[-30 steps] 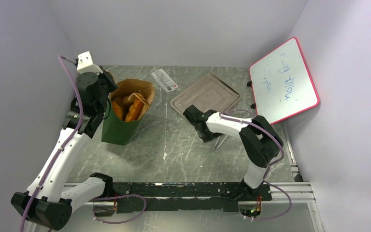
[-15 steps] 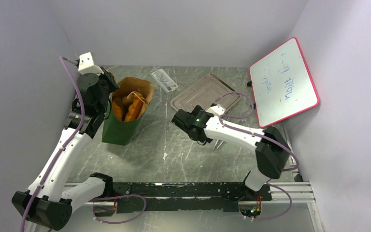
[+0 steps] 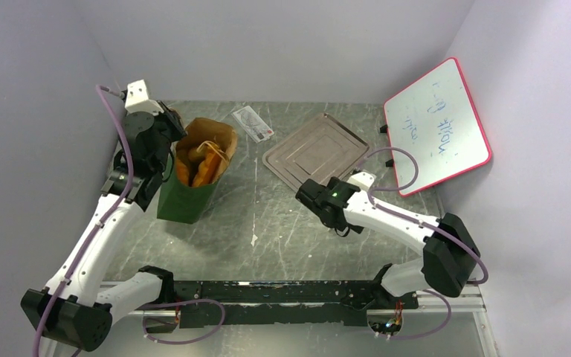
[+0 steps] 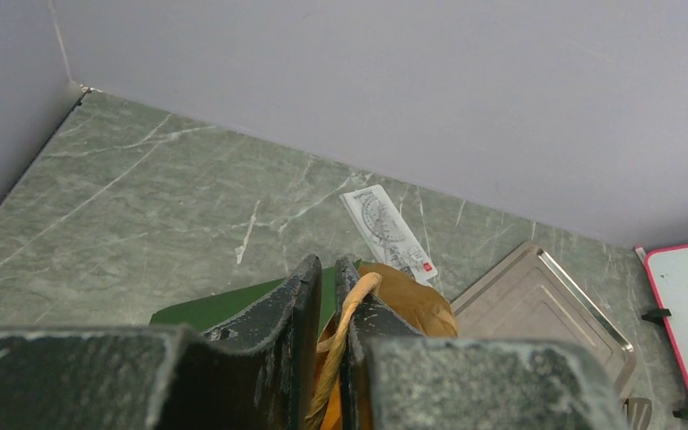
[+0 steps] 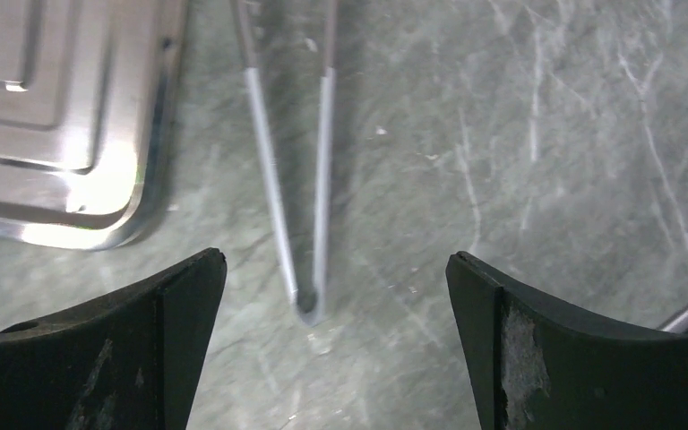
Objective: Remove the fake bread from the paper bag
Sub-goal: Move the container to the center of the board, then pick up the clamp at the center of the board.
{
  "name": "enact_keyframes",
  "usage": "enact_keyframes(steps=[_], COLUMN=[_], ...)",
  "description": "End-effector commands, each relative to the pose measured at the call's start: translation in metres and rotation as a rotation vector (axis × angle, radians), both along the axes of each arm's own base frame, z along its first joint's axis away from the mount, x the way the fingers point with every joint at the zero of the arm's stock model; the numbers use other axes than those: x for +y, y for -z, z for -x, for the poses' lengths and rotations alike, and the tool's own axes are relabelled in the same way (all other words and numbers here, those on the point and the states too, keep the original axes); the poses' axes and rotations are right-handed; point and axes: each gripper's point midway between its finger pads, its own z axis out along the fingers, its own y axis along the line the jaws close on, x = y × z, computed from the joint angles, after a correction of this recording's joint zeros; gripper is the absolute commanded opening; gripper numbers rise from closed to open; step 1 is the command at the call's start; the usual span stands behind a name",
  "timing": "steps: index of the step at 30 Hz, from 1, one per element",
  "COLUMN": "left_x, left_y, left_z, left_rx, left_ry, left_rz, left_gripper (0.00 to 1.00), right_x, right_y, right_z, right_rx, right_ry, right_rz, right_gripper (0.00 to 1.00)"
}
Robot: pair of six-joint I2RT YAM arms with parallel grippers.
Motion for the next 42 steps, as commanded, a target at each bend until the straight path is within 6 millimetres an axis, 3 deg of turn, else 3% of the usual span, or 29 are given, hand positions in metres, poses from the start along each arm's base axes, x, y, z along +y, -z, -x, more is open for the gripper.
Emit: enact_keyframes(steps=[1, 13, 23, 42], left_x=[-0.004, -0.01, -0.012, -0.02], left_y=[-0.008, 0.009, 0.016, 0.026], left_z=[-0.004, -0.009, -0.017, -0.023], left_rx=[-0.043, -0.018, -0.003, 0.015], left_ry=[0.023, 0.048, 0.048, 0.075], left_rz=[0.024, 0.032, 0.034, 0.051], left_gripper=[0.07, 0.07, 0.07, 0.07], right_x=[-0.013, -0.023, 0.0, 0.016], right_y=[0.022, 0.05, 0.02, 0.073], right_z=[0.002, -0.035, -0.063, -0.07], right_rx=[0.078, 0.105, 0.088, 0.252], right_ry=[-0.015, -0.023, -0.125, -0.159], right_rz=[0.01, 0.058, 0.113, 0.163], right_gripper=[0.95, 0.94, 0.89, 0.89])
